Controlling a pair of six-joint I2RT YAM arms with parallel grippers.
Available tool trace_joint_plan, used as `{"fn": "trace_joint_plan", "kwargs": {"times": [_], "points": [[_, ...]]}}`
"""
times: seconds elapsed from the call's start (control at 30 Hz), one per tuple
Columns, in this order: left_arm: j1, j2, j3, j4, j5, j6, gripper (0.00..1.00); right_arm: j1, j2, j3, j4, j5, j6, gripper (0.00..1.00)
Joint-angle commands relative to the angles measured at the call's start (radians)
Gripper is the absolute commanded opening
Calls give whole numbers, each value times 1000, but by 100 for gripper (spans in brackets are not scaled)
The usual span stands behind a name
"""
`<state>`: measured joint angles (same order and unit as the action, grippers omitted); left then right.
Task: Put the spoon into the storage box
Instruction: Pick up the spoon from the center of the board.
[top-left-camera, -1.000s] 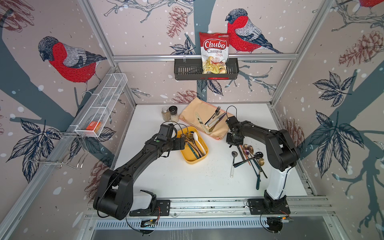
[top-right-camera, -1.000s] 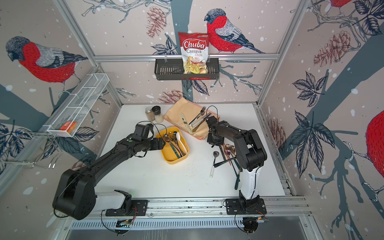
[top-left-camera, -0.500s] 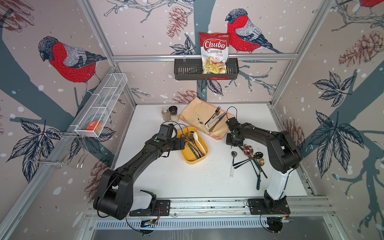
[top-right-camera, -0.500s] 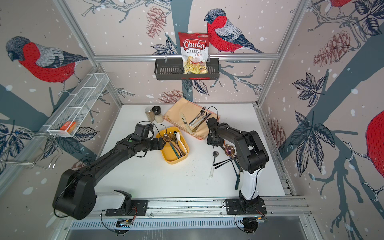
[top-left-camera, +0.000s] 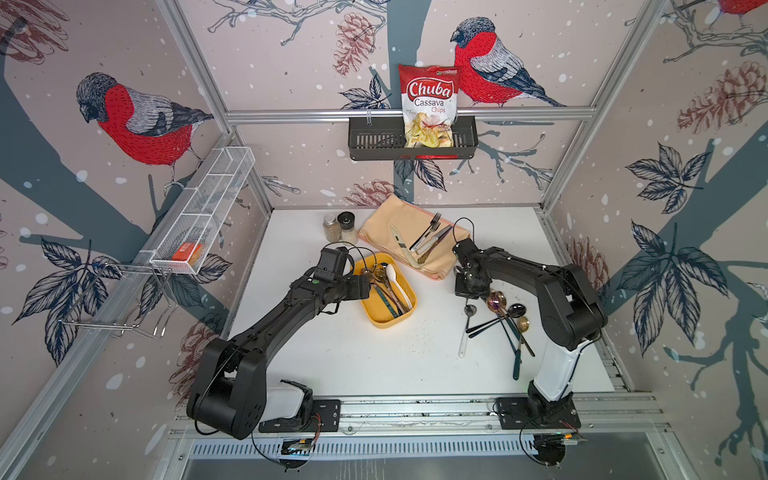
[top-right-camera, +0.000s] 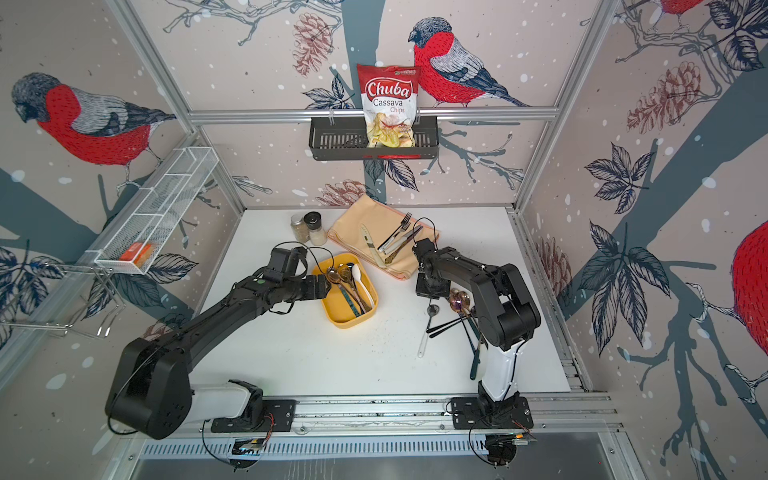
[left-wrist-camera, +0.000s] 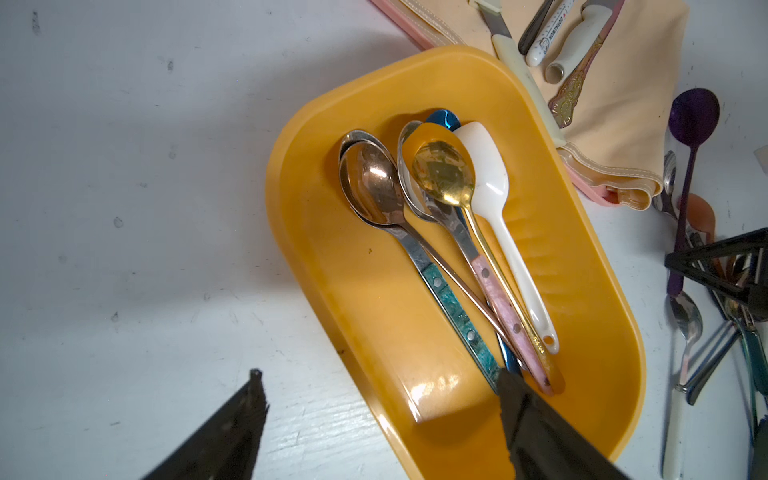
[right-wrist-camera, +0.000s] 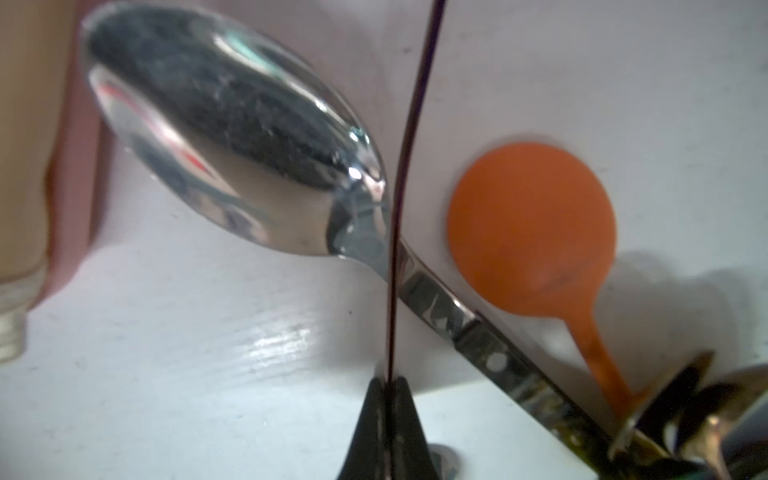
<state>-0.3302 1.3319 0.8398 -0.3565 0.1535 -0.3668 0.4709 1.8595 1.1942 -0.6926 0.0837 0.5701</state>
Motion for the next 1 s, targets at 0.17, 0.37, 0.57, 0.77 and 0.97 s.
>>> {"fn": "trace_joint_plan", "kwargs": {"times": [0.17, 0.37, 0.57, 0.77, 0.97], "points": [[3, -20, 16, -7, -32, -7, 89, 1, -79, 54, -75, 96, -43, 0], [46, -46, 2, 9, -17, -40, 89, 11, -134, 95, -119, 110, -94, 0], [161, -94, -69, 64, 62, -120, 89, 99, -166, 173, -131, 100, -199, 0], [196, -107, -93, 61, 85, -158, 89, 231, -87, 336, -124, 47, -293, 0], [255, -150, -159, 88, 132, -196, 89, 333, 12, 439, -91, -42, -326, 0]]}}
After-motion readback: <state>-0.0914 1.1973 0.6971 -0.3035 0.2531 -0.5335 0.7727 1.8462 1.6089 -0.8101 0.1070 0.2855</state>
